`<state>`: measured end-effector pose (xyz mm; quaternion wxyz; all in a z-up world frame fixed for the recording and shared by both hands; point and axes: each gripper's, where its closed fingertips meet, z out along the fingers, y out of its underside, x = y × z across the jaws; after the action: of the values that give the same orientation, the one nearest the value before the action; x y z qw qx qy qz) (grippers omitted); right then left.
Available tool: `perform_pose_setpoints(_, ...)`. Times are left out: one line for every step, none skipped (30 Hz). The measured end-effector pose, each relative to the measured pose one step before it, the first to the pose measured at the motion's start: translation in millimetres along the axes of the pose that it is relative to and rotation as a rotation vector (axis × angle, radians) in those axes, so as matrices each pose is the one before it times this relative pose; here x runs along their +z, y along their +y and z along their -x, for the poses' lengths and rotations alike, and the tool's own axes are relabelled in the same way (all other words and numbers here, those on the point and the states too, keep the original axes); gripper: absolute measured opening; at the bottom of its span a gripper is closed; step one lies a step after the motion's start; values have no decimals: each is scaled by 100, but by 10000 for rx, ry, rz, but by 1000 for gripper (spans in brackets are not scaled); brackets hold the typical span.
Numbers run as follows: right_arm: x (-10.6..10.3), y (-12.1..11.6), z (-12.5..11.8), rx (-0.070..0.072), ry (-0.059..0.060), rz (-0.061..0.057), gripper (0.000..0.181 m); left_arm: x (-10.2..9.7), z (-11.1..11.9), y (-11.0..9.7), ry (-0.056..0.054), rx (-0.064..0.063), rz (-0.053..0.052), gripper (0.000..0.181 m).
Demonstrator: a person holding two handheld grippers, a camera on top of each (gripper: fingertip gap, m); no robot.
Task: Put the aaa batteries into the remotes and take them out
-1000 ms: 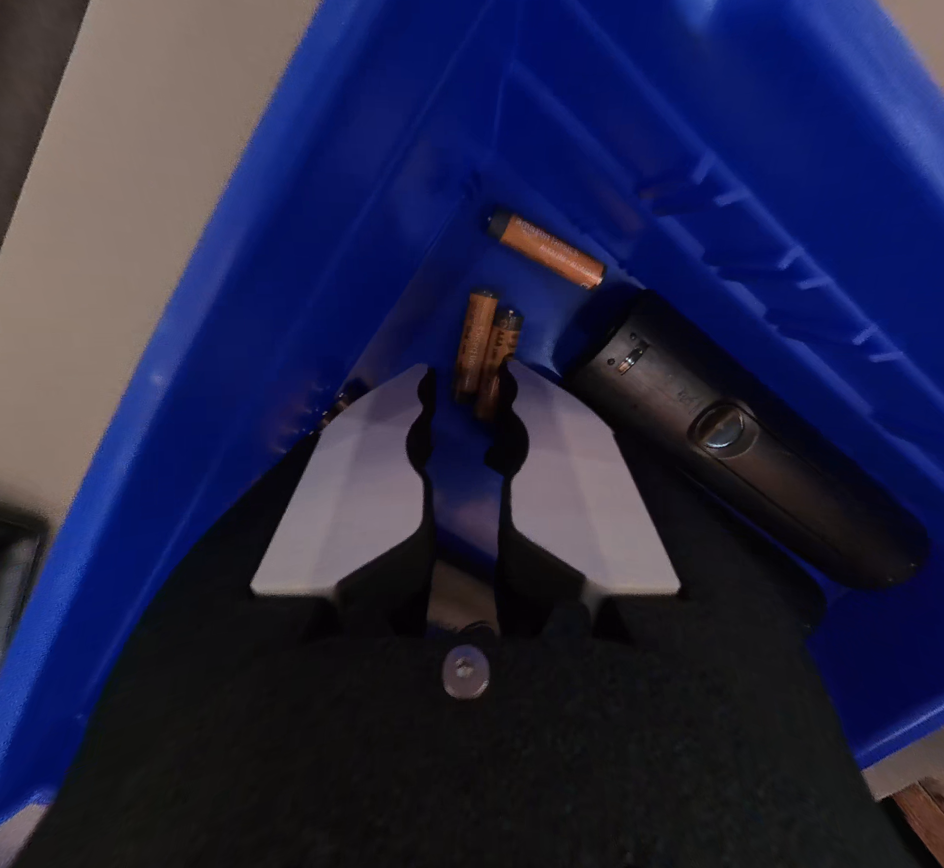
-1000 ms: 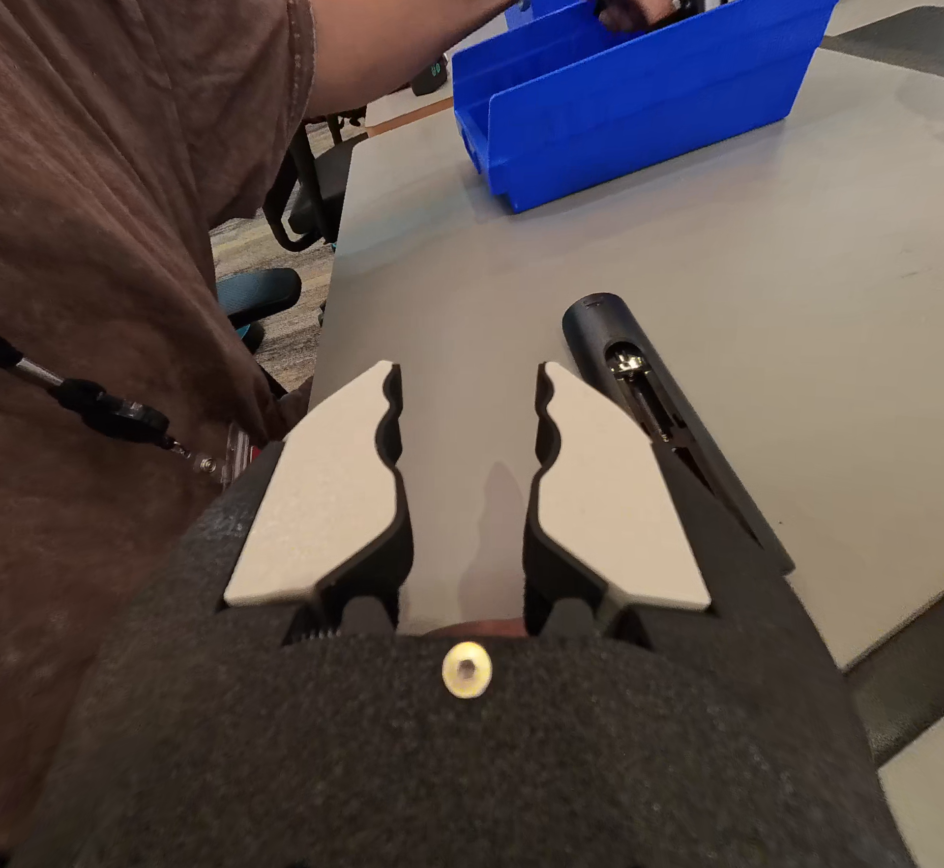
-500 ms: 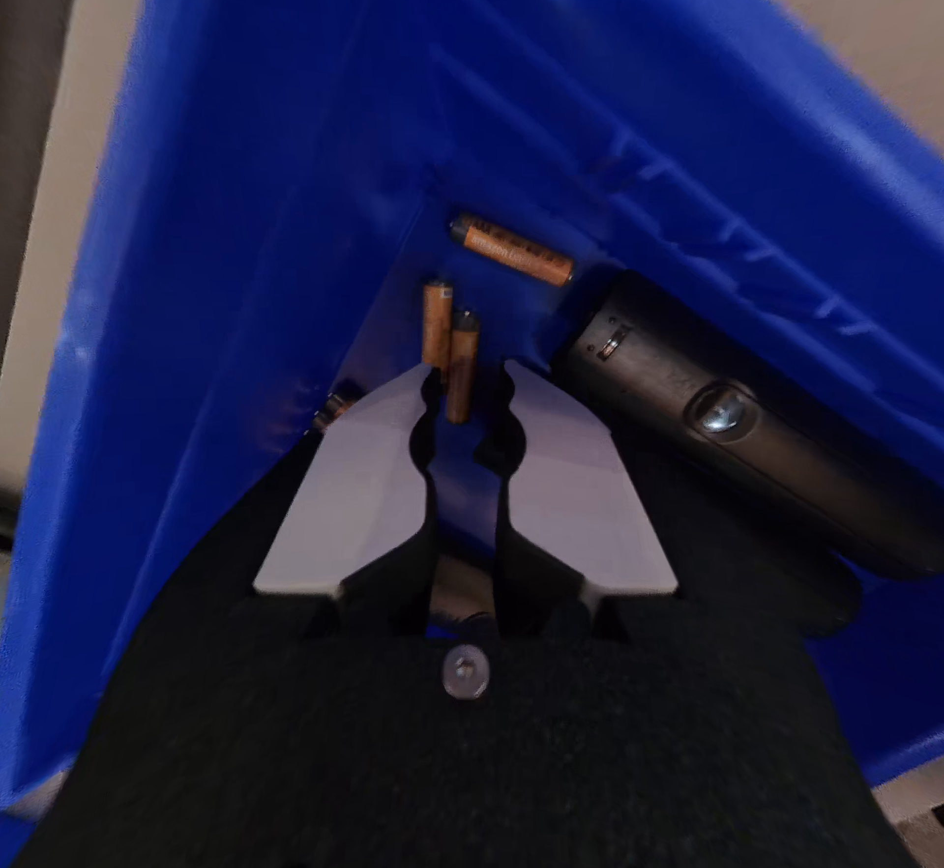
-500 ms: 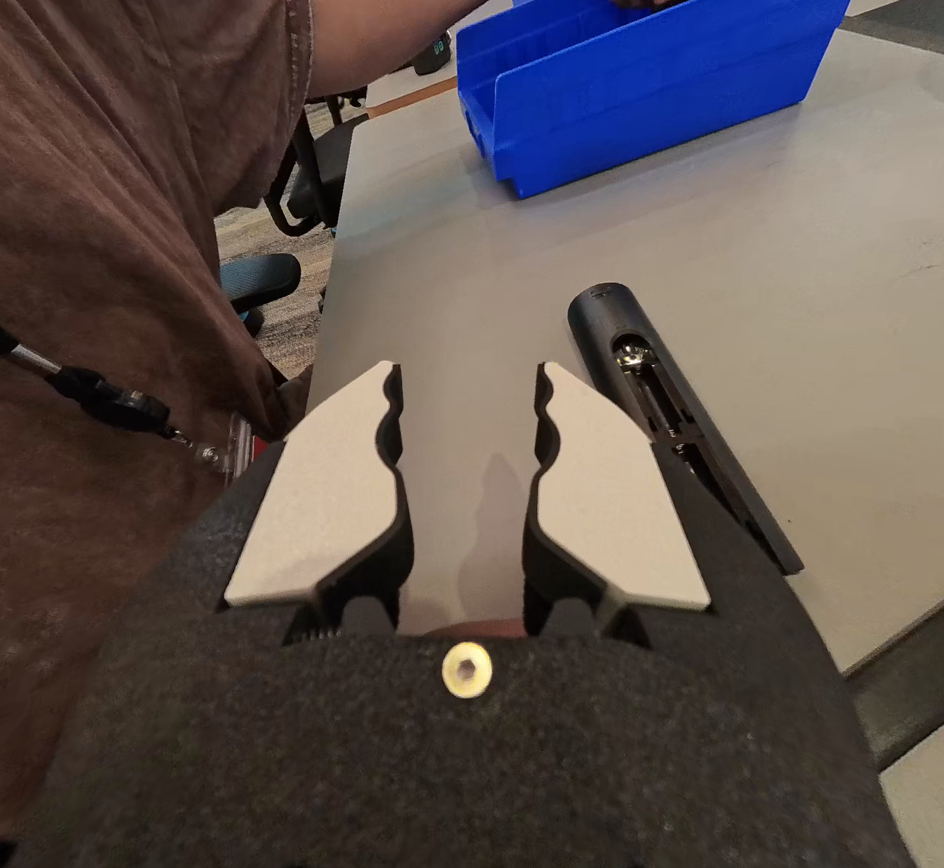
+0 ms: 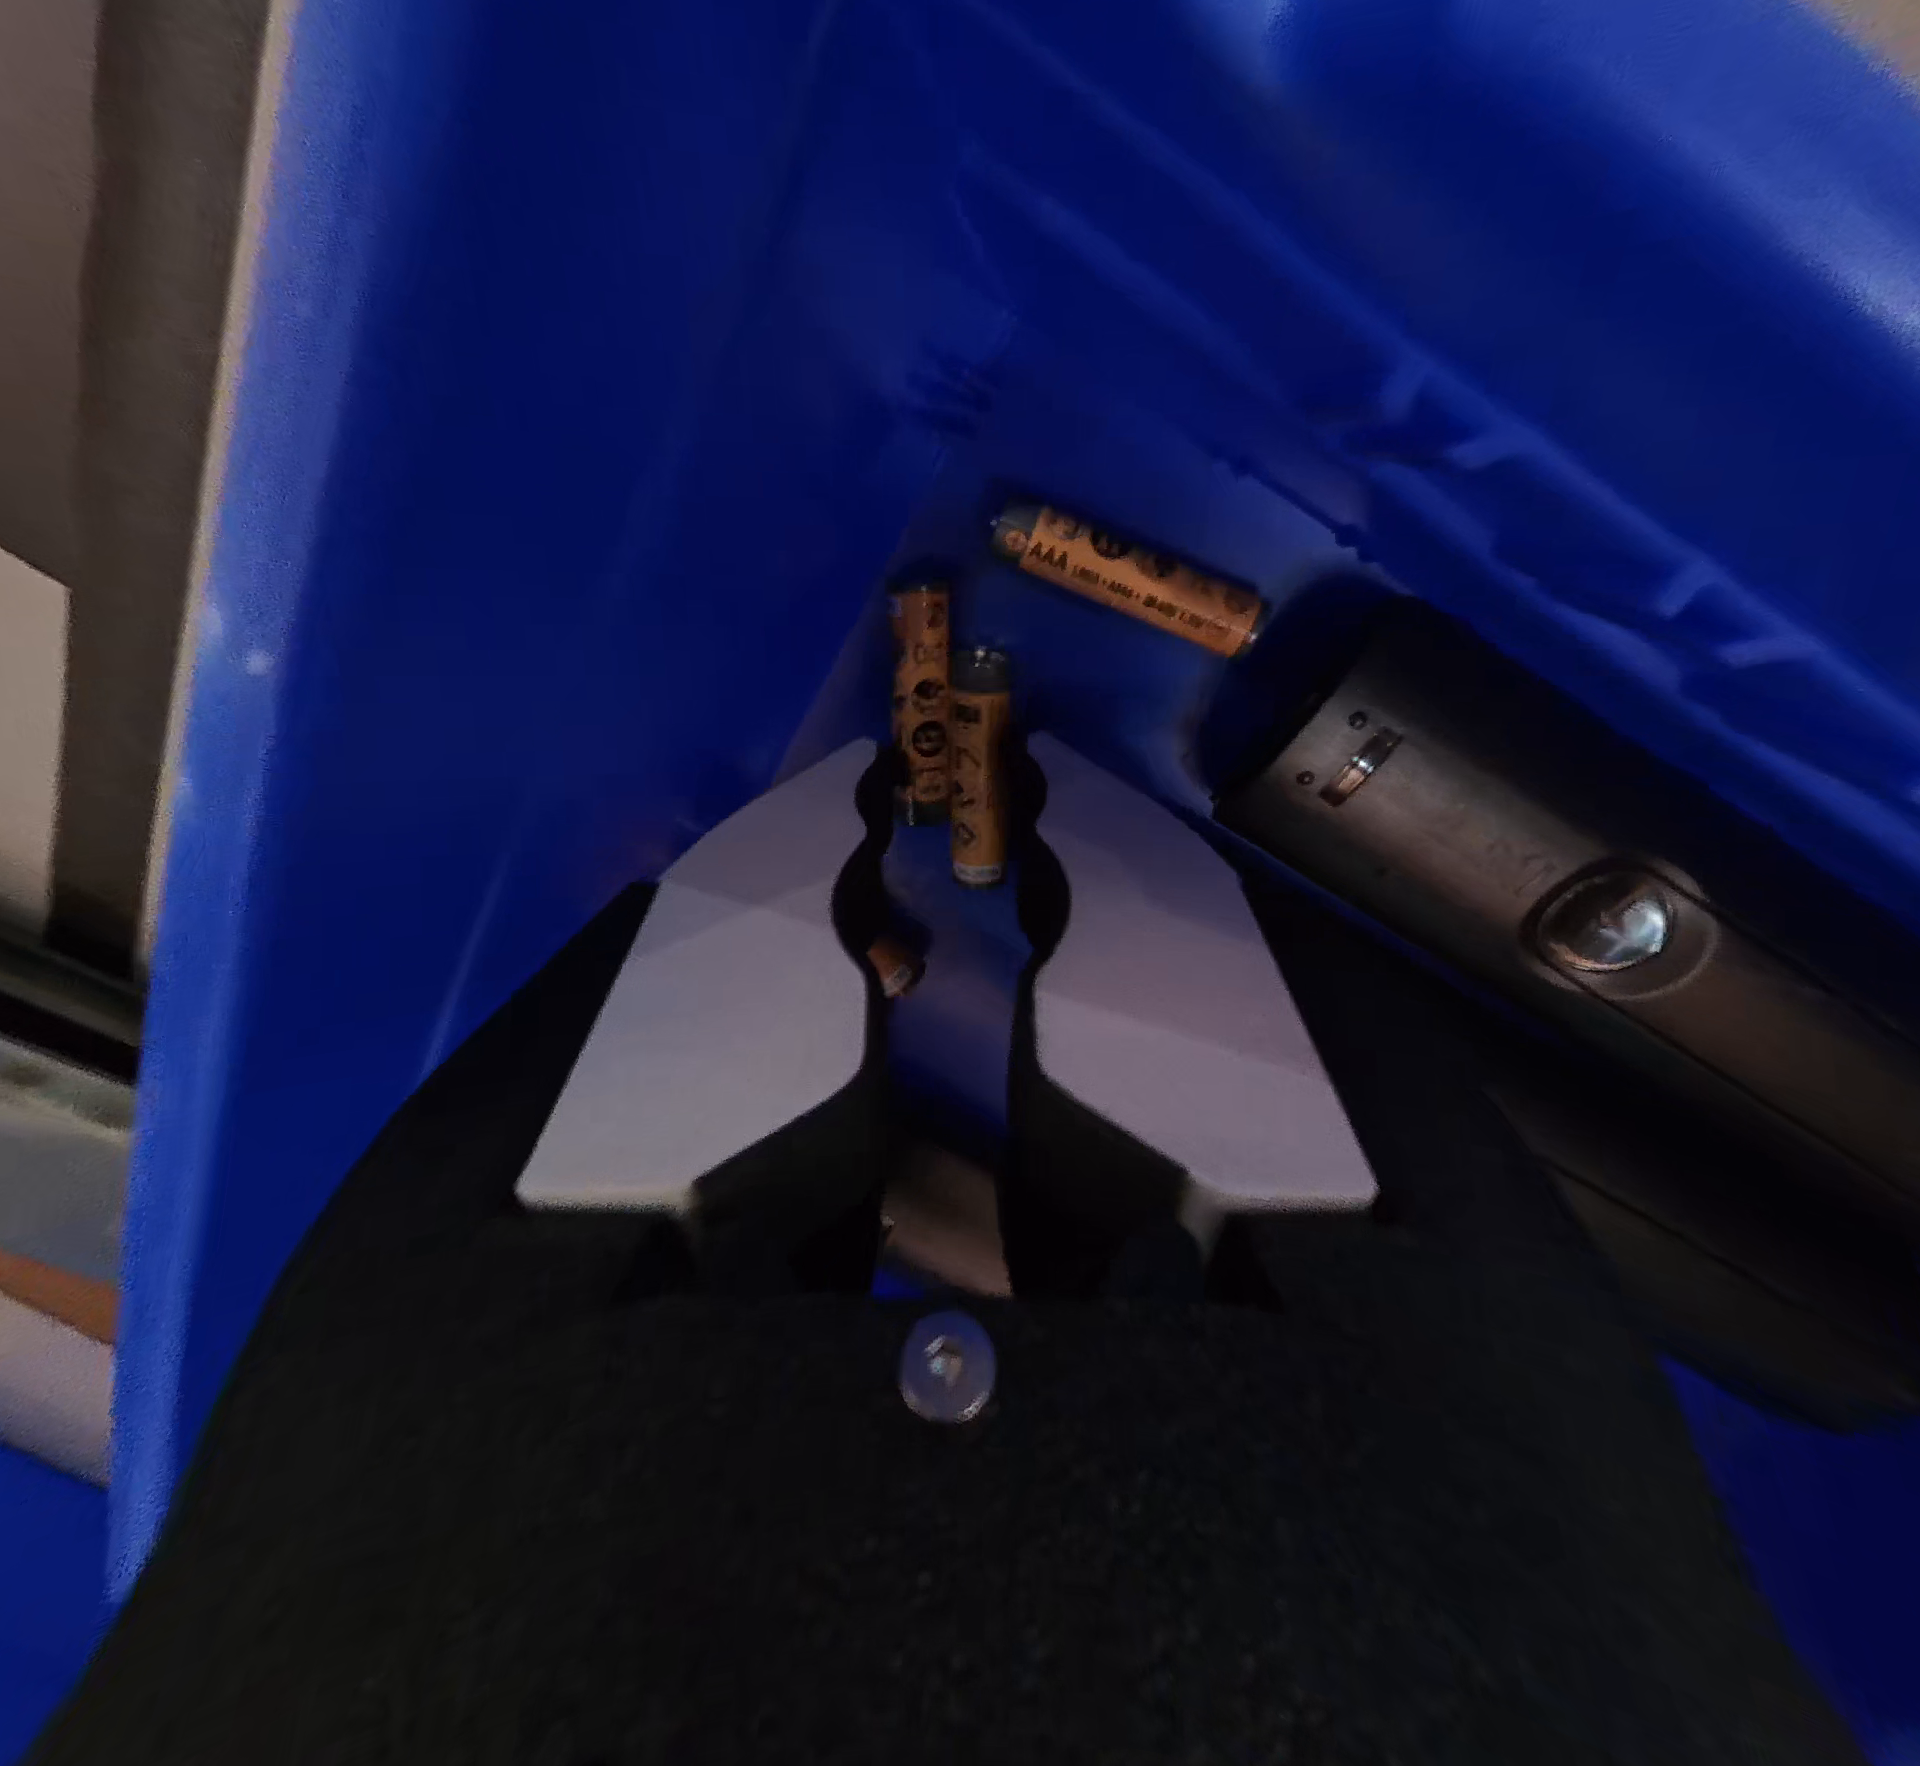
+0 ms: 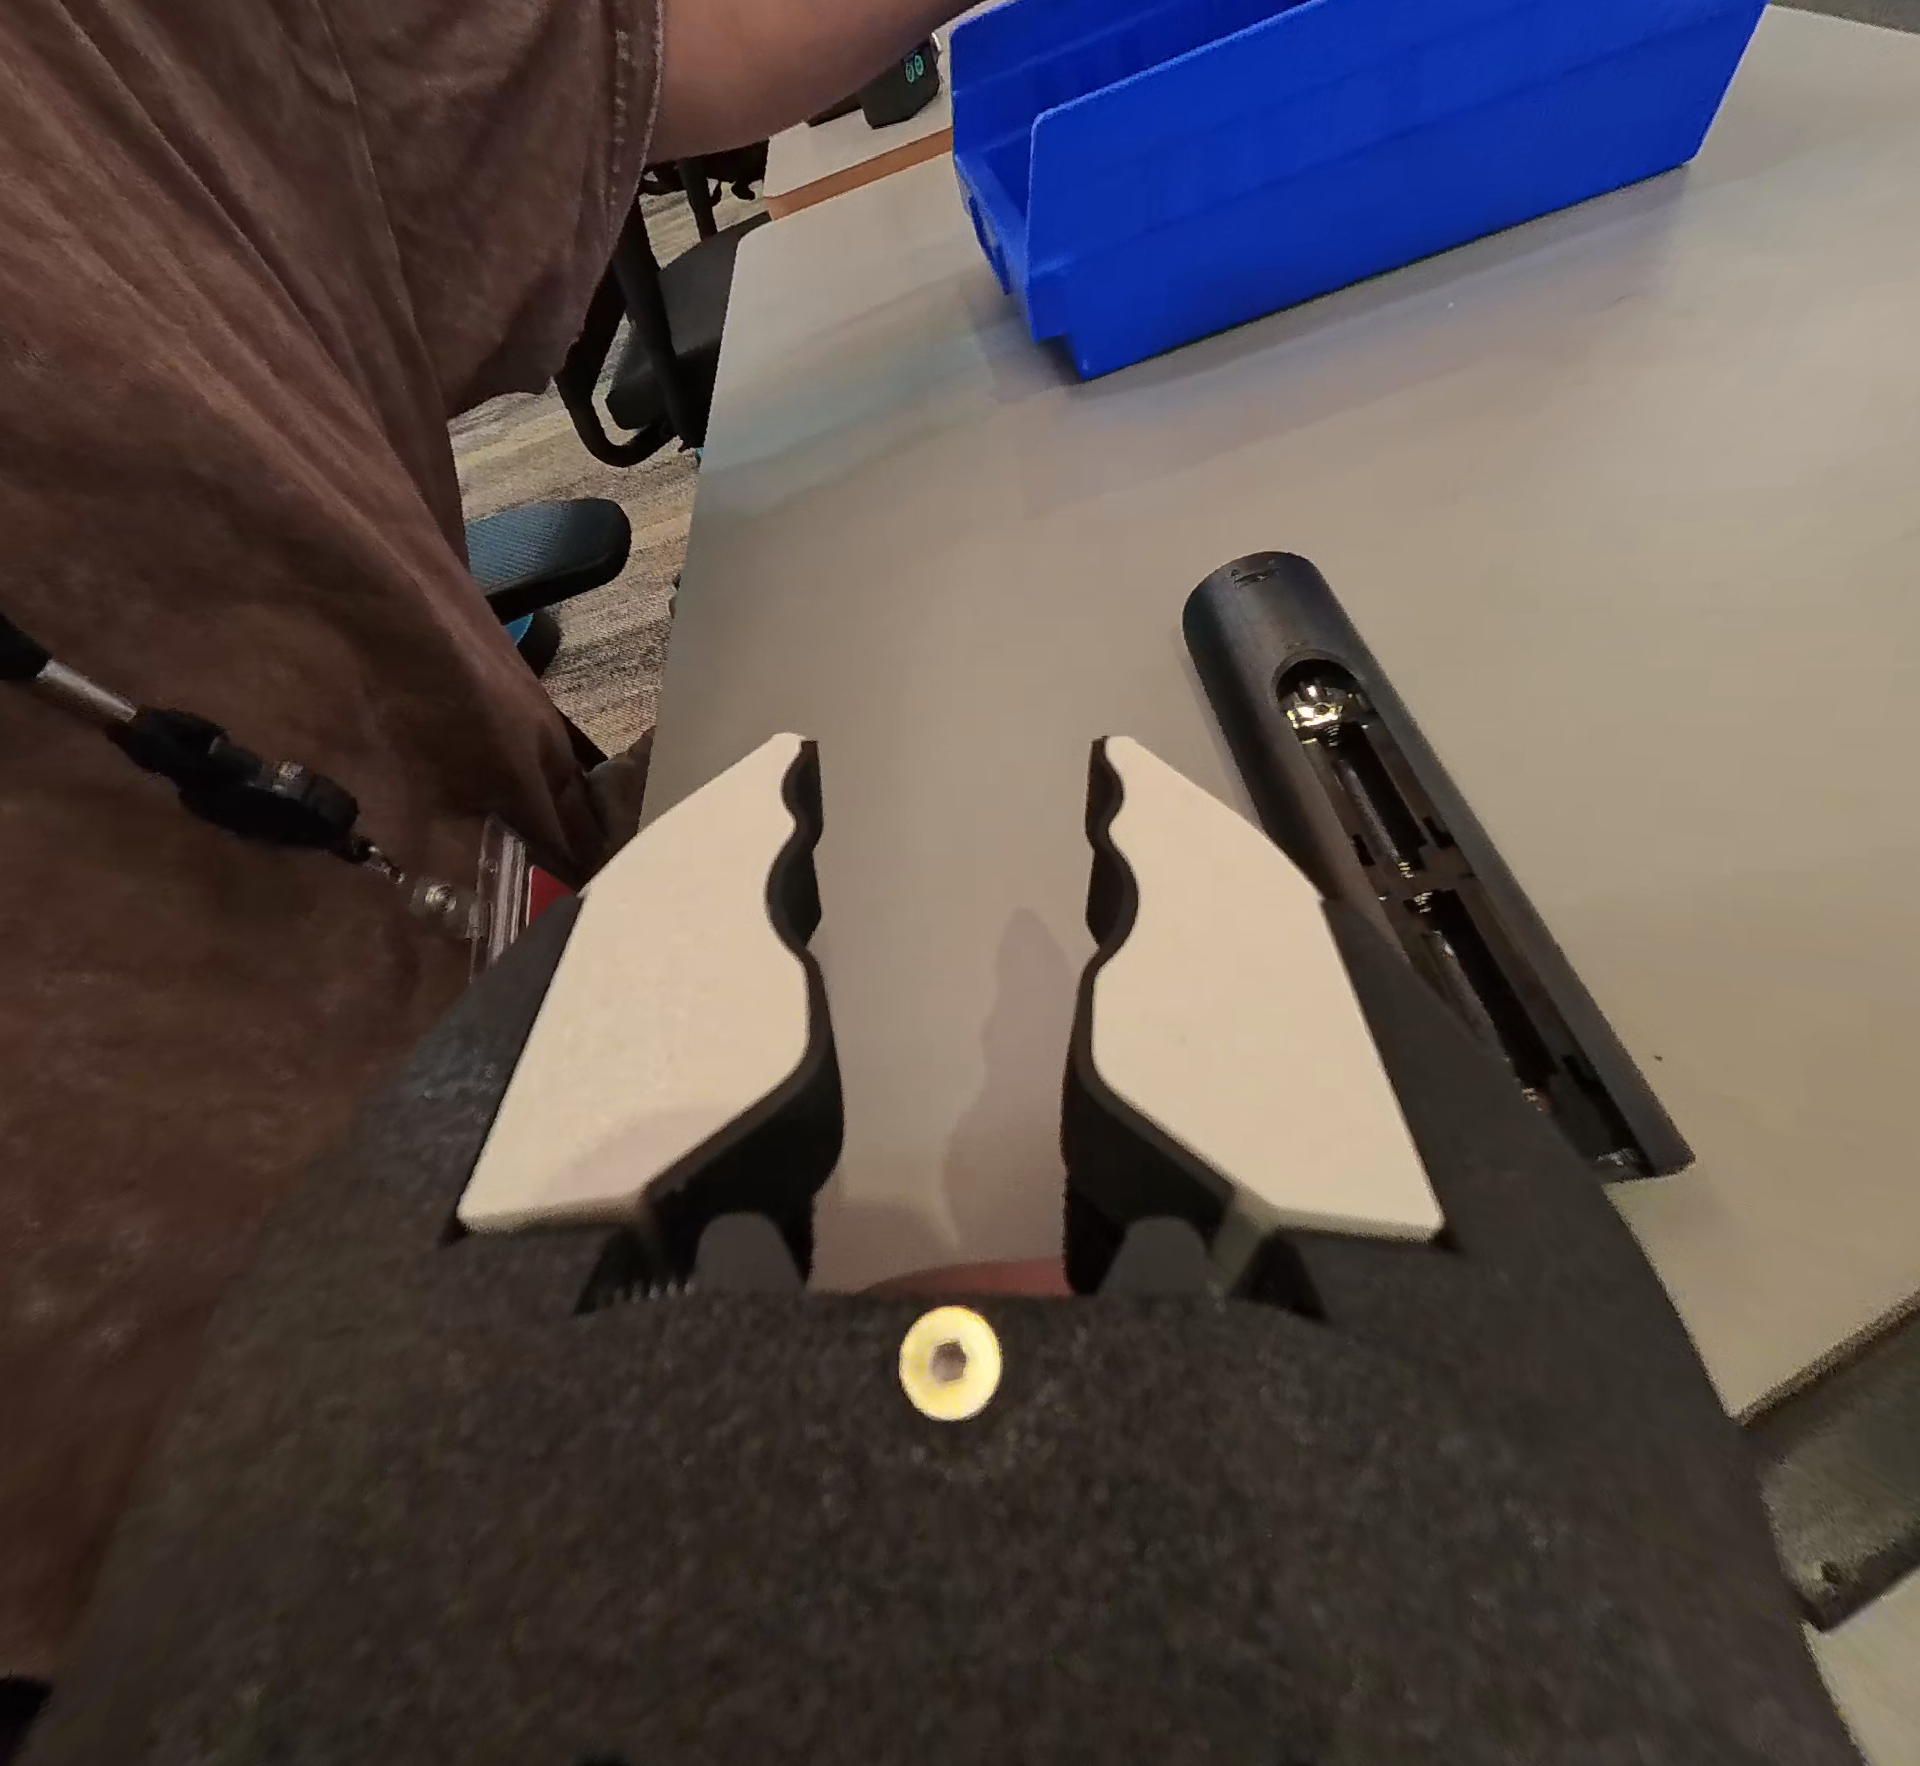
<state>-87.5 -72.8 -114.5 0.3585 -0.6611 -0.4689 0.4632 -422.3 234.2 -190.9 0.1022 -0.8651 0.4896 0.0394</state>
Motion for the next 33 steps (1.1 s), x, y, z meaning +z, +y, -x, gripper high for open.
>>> perform_pose_setpoints(43,16,23,14,-34,7,49,-88,87,-7,-188,149,-42,21)
perform_pose_setpoints(40,-10,15,18,-32,-5,49,-212,160,-78,-152,11,-126,20)
perform_pose_setpoints(28,-32,1,15,-20,-11,49,-577,140,-343,-15,-61,-380,0)
perform_pose_setpoints(11,-26,22,5,-26,-6,49,-740,374,-582,-81,-267,-542,0)
perform_pose_setpoints(0,-44,25,-5,-15,-13,49,-627,25,-374,235,-342,-384,0)
perform_pose_setpoints(-10,-41,-8,-6,6,-22,49,-376,-70,-21,227,-196,-150,0)
perform_pose_setpoints(-1,-28,30,10,-19,-26,49,-57,219,308,-111,-4,35,0)
perform_pose_setpoints(-13,-11,42,35,-36,-26,49,195,32,466,-50,9,138,0)
perform_pose_setpoints(-14,22,22,33,-19,-17,49,289,-91,506,49,-20,188,0)
perform_pose_setpoints(-10,79,-11,13,11,21,49,246,149,378,-174,9,117,0)
perform_pose_setpoints(-9,125,-30,-5,33,58,49,58,89,202,-127,-17,0,0)
perform_pose_setpoints(-22,110,-23,-18,39,54,49,-84,-196,6,79,-99,-114,0)
perform_pose_setpoints(-10,55,-15,-15,24,31,49,-242,-170,-165,53,-115,-197,0)
perform_pose_setpoints(-13,12,-10,1,15,5,49,-260,130,-105,-64,-80,-172,0)
perform_pose_setpoints(-8,-28,9,1,7,-3,49,-322,197,-14,-82,-33,-101,0)
perform_pose_setpoints(6,-38,7,-7,6,-9,48,-389,243,52,-114,1,-37,0)
perform_pose_setpoints(12,-35,7,-11,4,-4,48,-437,239,63,-132,54,-51,0)
perform_pose_setpoints(26,-31,14,-7,3,4,48,-468,138,32,-69,87,-101,0)
perform_pose_setpoints(37,-8,21,-6,-6,9,48,-350,-133,22,156,105,-83,4)
perform_pose_setpoints(31,23,31,-5,-3,13,48,-224,-125,64,164,67,1,12)
perform_pose_setpoints(28,59,12,1,8,17,48,-33,-99,89,91,59,72,18)
perform_pose_setpoints(42,90,14,6,-4,25,48,135,-154,237,86,81,196,22)
perform_pose_setpoints(34,119,21,11,-9,40,48,225,-166,395,63,112,308,23)
perform_pose_setpoints(37,110,10,7,-7,45,48,319,96,386,-74,129,283,23)
perform_pose_setpoints(35,70,-4,0,7,36,48,361,128,243,-64,88,225,23)
perform_pose_setpoints(27,35,-30,-4,10,16,48,412,32,169,63,42,163,24)
perform_pose_setpoints(34,19,-17,6,1,15,48,378,-27,75,59,44,131,24)
perform_pose_setpoints(36,24,-20,13,-6,26,48,302,-108,-10,24,128,139,23)
perform_pose_setpoints(36,15,-4,4,-6,21,48,269,-259,-19,46,348,135,22)
perform_pose_setpoints(20,6,-13,-4,10,12,48,238,-137,34,-139,575,88,21)
perform_pose_setpoints(10,12,5,-3,4,11,48,240,-38,-74,-177,632,80,21)
perform_pose_setpoints(5,25,30,-3,-11,10,48,172,-62,-19,-91,510,140,21)
perform_pose_setpoints(4,44,12,-4,-3,8,48,267,-124,75,86,301,206,21)
